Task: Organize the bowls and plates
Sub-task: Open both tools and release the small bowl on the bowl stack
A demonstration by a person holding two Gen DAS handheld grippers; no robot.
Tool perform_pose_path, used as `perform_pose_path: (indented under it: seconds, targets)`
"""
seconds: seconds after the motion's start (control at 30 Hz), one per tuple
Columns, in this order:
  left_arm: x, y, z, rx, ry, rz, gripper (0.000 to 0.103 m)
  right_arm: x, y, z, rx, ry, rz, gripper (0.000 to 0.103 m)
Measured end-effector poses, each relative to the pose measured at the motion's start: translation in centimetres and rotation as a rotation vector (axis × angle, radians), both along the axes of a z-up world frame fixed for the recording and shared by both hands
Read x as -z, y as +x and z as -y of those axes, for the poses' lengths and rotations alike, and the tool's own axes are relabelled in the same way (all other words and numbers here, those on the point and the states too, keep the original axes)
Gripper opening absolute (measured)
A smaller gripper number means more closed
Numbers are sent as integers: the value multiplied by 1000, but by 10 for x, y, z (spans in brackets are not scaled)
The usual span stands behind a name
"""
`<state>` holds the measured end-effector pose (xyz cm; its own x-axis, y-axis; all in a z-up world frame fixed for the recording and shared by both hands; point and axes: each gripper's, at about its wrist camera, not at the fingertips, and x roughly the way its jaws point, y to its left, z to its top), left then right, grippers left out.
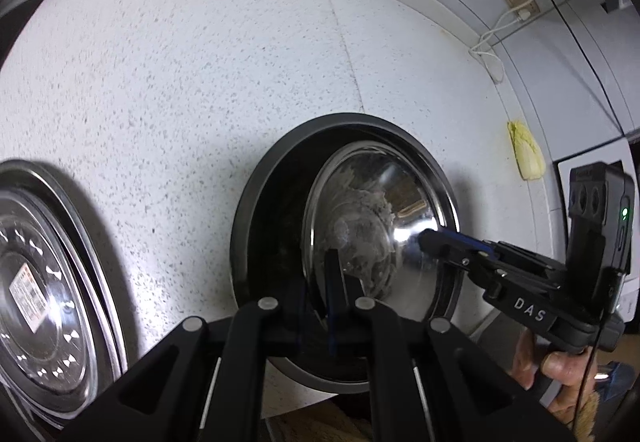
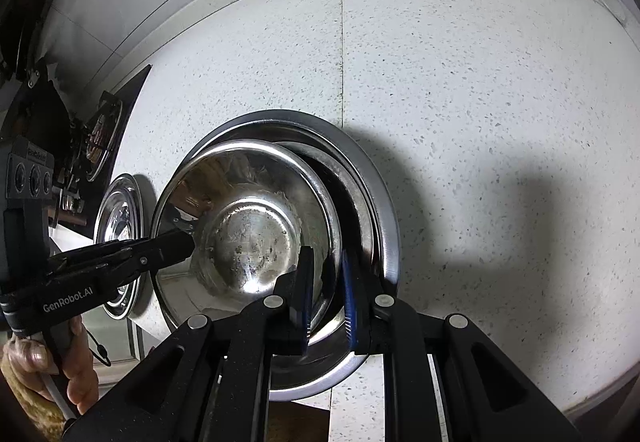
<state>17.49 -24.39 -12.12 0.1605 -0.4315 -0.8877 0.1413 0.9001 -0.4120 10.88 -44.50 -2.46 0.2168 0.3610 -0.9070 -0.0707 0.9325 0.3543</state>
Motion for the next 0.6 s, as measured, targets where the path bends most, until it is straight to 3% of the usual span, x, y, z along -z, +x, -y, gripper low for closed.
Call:
perform_pose_path:
  seconds: [0.17, 0.27, 0.47, 0.6]
  targets:
    - [-10, -2, 7, 27, 34, 69, 12, -7, -1, -1, 0, -10, 26, 14]
    - [-19, -5, 13, 43, 59, 128, 27, -14, -3, 0, 1, -22, 47, 14]
    - [-30, -11, 14, 64, 77, 189, 28, -24, -6, 9, 13, -31, 83, 14]
    - [-29, -13, 12, 64, 71, 189, 28, -27, -9, 17, 31, -37, 89, 21]
